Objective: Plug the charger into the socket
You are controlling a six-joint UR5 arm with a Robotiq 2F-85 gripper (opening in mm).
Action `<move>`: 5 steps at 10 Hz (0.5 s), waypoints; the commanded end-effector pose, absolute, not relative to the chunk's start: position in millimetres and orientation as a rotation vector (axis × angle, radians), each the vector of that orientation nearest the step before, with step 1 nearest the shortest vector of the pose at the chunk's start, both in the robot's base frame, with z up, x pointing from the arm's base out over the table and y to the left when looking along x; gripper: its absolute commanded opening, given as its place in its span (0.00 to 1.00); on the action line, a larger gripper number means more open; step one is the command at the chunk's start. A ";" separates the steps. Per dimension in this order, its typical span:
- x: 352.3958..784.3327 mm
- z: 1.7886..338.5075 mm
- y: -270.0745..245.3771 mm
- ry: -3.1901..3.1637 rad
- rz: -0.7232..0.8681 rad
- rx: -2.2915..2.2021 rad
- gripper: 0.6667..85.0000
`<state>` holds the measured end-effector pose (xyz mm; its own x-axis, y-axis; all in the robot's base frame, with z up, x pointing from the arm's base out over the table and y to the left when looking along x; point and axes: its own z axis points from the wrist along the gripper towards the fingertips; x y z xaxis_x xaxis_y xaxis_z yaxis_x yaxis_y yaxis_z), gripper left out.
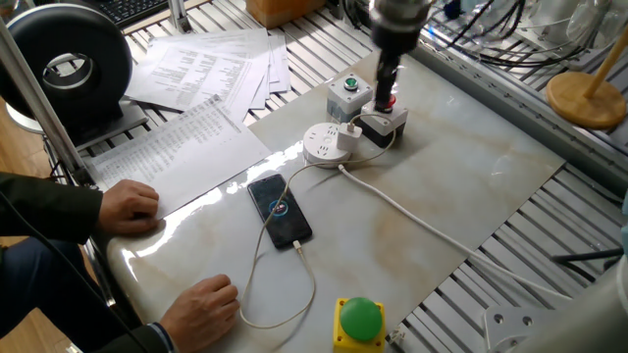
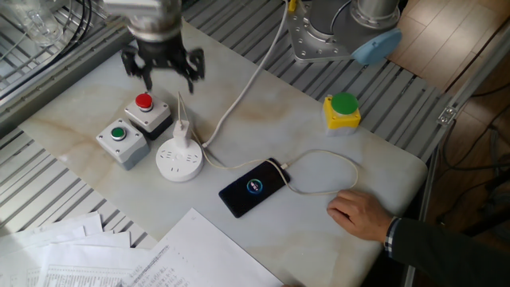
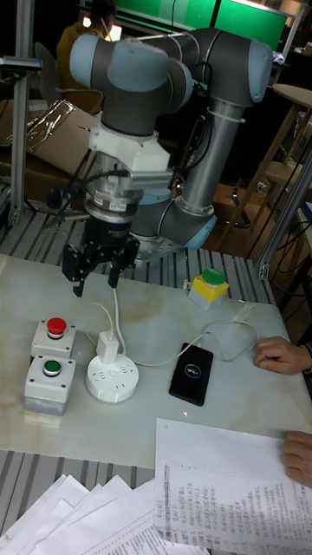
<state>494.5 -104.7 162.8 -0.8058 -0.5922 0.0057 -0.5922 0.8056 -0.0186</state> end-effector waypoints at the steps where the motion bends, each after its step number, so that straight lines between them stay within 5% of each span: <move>1: 479.1 186.2 -135.1 3.047 -0.069 -0.927 0.42; 2: 488.2 186.6 -124.4 3.029 -0.011 -0.778 0.13; 3: 491.4 186.9 -124.4 3.015 0.009 -0.729 0.00; 5: 501.6 187.8 -136.1 2.983 -0.020 -0.648 0.00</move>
<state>493.4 -128.6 181.8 -0.8772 -0.4793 -0.0282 -0.4786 0.8776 -0.0280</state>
